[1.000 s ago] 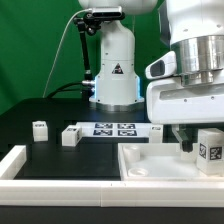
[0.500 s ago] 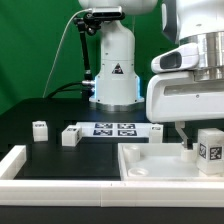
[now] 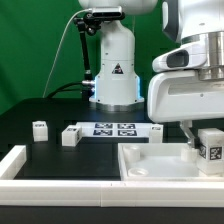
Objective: Assemble one leg
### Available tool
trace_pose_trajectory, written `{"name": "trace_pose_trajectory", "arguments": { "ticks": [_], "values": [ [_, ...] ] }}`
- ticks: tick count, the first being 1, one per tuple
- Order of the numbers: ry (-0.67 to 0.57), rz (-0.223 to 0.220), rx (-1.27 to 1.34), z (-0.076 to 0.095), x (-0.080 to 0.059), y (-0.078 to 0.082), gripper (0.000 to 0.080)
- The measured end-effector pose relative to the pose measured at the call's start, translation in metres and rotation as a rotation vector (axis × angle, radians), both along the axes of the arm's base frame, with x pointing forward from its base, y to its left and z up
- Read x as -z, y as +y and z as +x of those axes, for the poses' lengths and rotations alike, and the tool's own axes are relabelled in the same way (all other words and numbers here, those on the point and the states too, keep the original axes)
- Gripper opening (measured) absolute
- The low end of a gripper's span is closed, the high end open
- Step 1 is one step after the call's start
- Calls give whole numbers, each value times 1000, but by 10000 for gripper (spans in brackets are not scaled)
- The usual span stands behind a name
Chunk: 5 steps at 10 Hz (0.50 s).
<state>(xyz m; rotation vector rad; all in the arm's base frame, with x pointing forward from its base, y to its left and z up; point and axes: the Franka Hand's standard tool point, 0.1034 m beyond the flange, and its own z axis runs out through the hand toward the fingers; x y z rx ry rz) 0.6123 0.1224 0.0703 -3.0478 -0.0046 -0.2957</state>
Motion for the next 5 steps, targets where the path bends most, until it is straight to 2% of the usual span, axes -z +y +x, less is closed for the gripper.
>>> {"name": "trace_pose_trajectory", "arguments": {
  "ticks": [1, 3, 5],
  "values": [
    [0, 0, 0, 0, 0, 0, 291],
    [3, 6, 29, 0, 1, -1, 292],
    [-4, 44, 230, -1, 1, -1, 292]
  ]
}}
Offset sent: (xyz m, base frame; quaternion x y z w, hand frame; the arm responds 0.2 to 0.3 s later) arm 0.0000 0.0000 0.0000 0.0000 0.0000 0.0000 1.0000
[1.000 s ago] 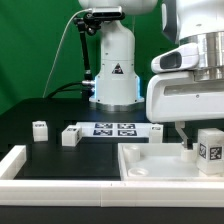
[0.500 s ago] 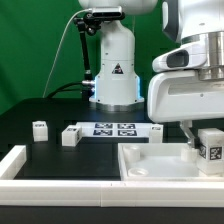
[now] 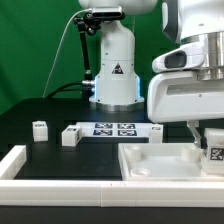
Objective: Assemble one leg
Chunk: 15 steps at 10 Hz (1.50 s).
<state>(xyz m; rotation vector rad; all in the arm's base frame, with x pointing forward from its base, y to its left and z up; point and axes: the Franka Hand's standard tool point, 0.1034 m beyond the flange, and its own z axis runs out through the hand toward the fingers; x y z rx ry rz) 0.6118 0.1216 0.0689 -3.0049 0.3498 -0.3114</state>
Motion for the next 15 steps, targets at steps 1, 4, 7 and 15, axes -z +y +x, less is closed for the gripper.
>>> {"name": "trace_pose_trajectory", "arguments": {
  "ticks": [1, 4, 7, 15],
  "values": [
    [1, 21, 120, 0, 0, 0, 292],
    [18, 98, 470, -1, 1, -2, 292],
    [49, 189, 809, -2, 2, 1, 294],
    [93, 330, 1329, 0, 2, -1, 488]
  ]
}}
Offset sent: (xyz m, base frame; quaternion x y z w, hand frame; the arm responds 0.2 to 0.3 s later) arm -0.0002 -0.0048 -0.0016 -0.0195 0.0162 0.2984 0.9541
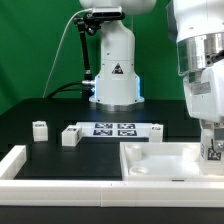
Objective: Assemble one leg
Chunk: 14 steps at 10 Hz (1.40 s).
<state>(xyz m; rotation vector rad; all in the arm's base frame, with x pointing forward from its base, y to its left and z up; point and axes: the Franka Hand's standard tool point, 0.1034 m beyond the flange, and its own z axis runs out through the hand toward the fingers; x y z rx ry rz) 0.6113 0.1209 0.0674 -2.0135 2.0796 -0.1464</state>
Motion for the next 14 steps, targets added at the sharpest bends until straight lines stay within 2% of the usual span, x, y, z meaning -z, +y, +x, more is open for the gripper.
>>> {"name": "trace_pose_trajectory", "arguments": {
  "ticks": [1, 2, 3, 7, 10, 12, 14],
  "values": [
    [-7, -17, -66, 0, 0, -2, 488],
    [-13, -37, -138, 0, 0, -2, 613],
    [-21, -63, -243, 0, 0, -1, 638],
    [-30, -185, -723, 3, 0, -1, 649],
    [-38, -298, -1080, 5, -1, -1, 649],
    [-42, -342, -1267, 5, -2, 0, 649],
    [-50, -364, -1373, 5, -1, -1, 397]
  ]
}}
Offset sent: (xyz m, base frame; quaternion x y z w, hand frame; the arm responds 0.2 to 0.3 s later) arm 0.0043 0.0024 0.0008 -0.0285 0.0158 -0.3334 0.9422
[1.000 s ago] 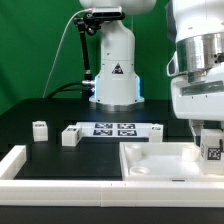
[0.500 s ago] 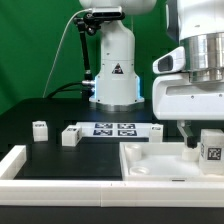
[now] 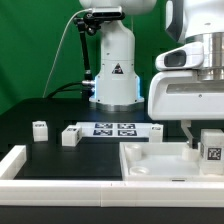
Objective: Assemble one leg
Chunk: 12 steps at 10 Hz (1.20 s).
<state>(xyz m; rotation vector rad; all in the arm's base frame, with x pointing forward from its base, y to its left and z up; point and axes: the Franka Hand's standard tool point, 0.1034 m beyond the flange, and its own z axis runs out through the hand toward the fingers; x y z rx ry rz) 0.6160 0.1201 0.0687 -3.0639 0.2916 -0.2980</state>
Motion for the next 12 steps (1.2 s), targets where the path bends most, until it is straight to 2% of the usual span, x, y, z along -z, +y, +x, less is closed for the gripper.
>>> {"name": "trace_pose_trajectory", "arguments": {
  "ticks": [1, 2, 5, 6, 8, 9, 12],
  "values": [
    [0, 0, 0, 0, 0, 0, 397],
    [0, 0, 1, 0, 0, 0, 291],
    [2, 10, 48, 0, 1, -2, 291],
    [-7, 24, 86, 1, 1, -7, 291],
    [-38, 95, 344, 1, 1, -9, 291],
    [-48, 109, 408, 0, 1, -10, 292],
    [-47, 219, 789, -2, 2, -9, 297]
  ]
}}
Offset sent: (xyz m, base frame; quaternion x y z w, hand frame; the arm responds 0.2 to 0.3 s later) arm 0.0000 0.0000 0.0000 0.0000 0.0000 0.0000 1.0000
